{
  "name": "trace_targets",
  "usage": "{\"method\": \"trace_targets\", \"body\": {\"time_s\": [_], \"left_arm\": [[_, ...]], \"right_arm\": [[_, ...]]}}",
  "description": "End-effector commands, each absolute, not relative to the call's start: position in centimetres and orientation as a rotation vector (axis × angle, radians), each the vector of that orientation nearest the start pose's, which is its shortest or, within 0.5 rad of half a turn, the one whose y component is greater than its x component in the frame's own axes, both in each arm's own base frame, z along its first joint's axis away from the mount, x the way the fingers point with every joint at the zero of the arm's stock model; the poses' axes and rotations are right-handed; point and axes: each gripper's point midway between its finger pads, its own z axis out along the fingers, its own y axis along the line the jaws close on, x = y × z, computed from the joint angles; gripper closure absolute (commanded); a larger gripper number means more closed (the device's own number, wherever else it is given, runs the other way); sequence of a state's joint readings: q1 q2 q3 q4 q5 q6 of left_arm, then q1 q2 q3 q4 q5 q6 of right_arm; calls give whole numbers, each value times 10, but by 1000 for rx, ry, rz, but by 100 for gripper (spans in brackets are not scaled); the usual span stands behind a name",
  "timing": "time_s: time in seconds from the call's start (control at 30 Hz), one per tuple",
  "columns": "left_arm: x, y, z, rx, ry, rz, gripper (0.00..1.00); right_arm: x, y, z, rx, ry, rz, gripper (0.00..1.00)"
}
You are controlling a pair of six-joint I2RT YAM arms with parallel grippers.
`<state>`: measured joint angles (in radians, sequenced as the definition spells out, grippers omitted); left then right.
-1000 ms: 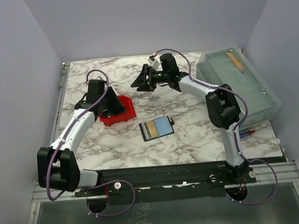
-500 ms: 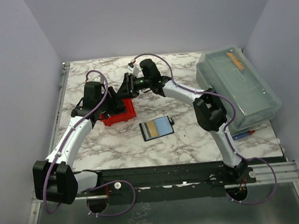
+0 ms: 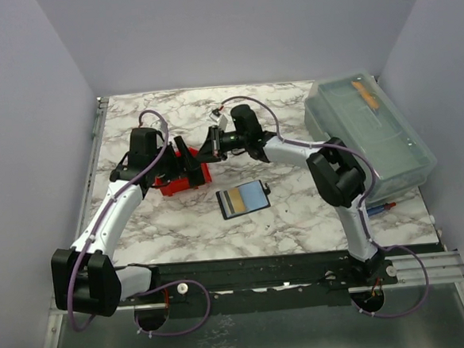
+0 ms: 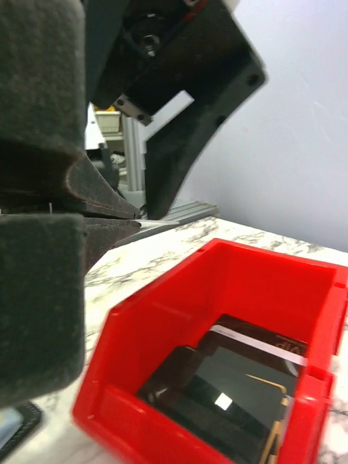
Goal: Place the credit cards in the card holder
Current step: Pick up the credit card from the storage box.
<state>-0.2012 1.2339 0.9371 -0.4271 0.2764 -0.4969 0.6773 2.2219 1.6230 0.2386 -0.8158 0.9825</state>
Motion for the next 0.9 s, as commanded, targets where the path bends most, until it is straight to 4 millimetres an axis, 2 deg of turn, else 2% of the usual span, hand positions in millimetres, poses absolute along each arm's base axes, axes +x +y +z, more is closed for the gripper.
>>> {"method": "trace_targets", "body": {"time_s": [0.0, 0.13, 0.2, 0.27, 0.43, 0.6, 0.77, 0.8, 0.83, 0.87], "left_arm": [[298, -173, 205, -56, 2271, -1005, 18], [278, -197, 221, -8, 2242, -1289, 16], [271, -205, 229, 26, 2194, -1404, 16], [269, -211, 235, 44, 2147, -1478, 16], [265, -216, 238, 36, 2114, -1556, 20], [251, -228, 243, 77, 2063, -1677, 44], [245, -236, 241, 110, 2061, -1686, 72], [245, -237, 240, 111, 2061, -1681, 80], [246, -237, 239, 112, 2062, -1678, 94], [247, -238, 237, 103, 2066, -1672, 100]], "right_arm": [[334, 448, 199, -397, 2113, 1835, 100], [311, 417, 223, -482, 2005, 1872, 100], [299, 405, 227, -510, 1983, 1893, 100], [290, 398, 234, -534, 1953, 1913, 100], [286, 383, 246, -487, 1921, 1925, 100], [286, 373, 249, -467, 1909, 1911, 100], [284, 365, 250, -465, 1903, 1903, 100], [284, 364, 249, -465, 1905, 1905, 100], [284, 362, 249, -458, 1906, 1901, 100], [288, 359, 247, -436, 1913, 1885, 99]]}}
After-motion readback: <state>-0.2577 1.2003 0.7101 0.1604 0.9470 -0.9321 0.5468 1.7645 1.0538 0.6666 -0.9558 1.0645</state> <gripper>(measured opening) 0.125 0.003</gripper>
